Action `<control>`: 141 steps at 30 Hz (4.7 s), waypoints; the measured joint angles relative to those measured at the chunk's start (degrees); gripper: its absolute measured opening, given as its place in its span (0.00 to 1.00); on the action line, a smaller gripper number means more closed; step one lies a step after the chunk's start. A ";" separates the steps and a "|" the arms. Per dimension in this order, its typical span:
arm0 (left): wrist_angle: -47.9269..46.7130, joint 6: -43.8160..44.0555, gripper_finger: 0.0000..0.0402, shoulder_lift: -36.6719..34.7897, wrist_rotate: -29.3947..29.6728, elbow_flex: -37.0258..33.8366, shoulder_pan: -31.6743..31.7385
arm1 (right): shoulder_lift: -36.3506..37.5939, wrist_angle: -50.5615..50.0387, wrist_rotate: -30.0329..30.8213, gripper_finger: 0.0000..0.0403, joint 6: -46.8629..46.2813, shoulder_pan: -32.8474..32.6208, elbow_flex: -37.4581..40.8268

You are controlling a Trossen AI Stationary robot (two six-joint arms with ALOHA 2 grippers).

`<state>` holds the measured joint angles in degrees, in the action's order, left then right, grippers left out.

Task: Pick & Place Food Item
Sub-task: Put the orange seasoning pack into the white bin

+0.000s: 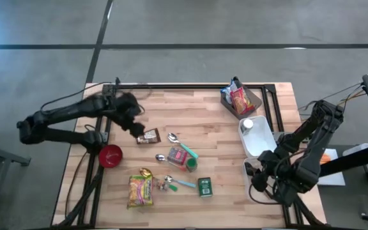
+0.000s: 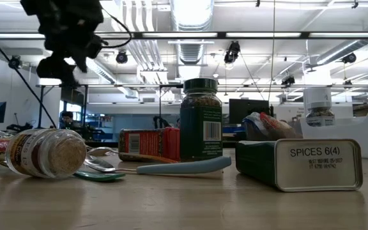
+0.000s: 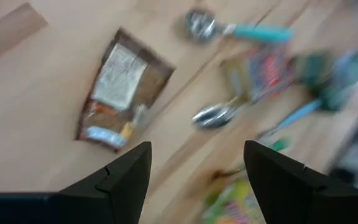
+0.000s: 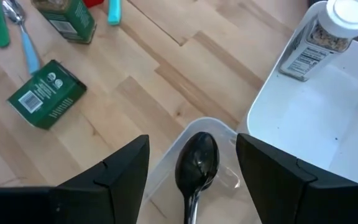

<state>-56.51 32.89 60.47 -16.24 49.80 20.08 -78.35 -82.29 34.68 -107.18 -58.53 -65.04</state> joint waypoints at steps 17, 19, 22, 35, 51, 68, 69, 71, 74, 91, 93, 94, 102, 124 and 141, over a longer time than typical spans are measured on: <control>-1.06 -6.11 0.64 20.35 28.50 0.00 -27.44 | 0.00 0.30 -0.28 0.59 -0.73 0.24 1.42; -2.01 -6.09 0.64 23.32 29.73 0.00 -27.72 | 0.00 0.42 -0.43 0.59 -0.83 0.23 1.42; -3.77 -6.11 0.64 27.12 30.64 0.00 -27.72 | 0.00 0.51 -0.72 0.59 -0.85 0.23 1.34; -1.37 -7.06 0.64 35.51 36.27 0.01 -27.63 | 0.00 0.74 -0.70 0.59 -1.84 0.20 1.62; 4.28 -13.41 0.15 36.48 36.20 -0.19 -27.48 | 0.00 1.25 -0.63 0.59 -2.12 0.20 1.71; 4.66 -4.47 0.08 25.15 24.70 -0.22 -27.43 | 0.11 1.75 3.60 0.59 -0.48 0.23 1.09; 4.85 -3.67 0.08 23.20 24.65 -0.22 -27.43 | 0.27 1.92 5.13 0.59 1.00 0.24 0.54; 5.52 -2.30 0.08 19.17 23.99 -0.22 -27.20 | 0.77 2.07 8.54 0.59 4.78 0.56 -0.60; 8.84 -0.89 0.08 13.08 19.58 -0.22 -26.05 | 1.89 2.32 13.82 0.59 12.57 1.53 -2.95; 48.45 2.08 0.08 1.88 -2.18 -0.21 -23.21 | 7.84 35.29 -5.33 0.59 97.83 29.51 -24.17; 51.45 2.17 0.08 2.36 -3.38 -0.22 -23.36 | 7.37 37.69 -10.17 0.59 102.30 33.42 -24.94; 53.13 2.51 0.08 2.63 -4.11 -0.22 -23.36 | 7.00 38.04 -11.88 0.59 103.71 35.42 -25.40; 63.11 3.14 0.08 4.41 -5.89 -0.18 -23.39 | 0.55 38.44 -21.67 0.59 111.49 44.31 -28.50; 66.22 1.13 0.08 8.37 -9.54 2.02 -23.66 | -17.61 33.54 -33.92 0.58 120.07 49.71 -50.74; 70.17 0.08 0.08 8.33 -8.92 2.05 -23.63 | -20.42 31.70 -36.28 0.04 119.13 50.64 -52.59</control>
<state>13.66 32.98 68.79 -25.15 51.86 -3.55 -98.76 -50.58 -1.60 11.95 -7.89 -117.62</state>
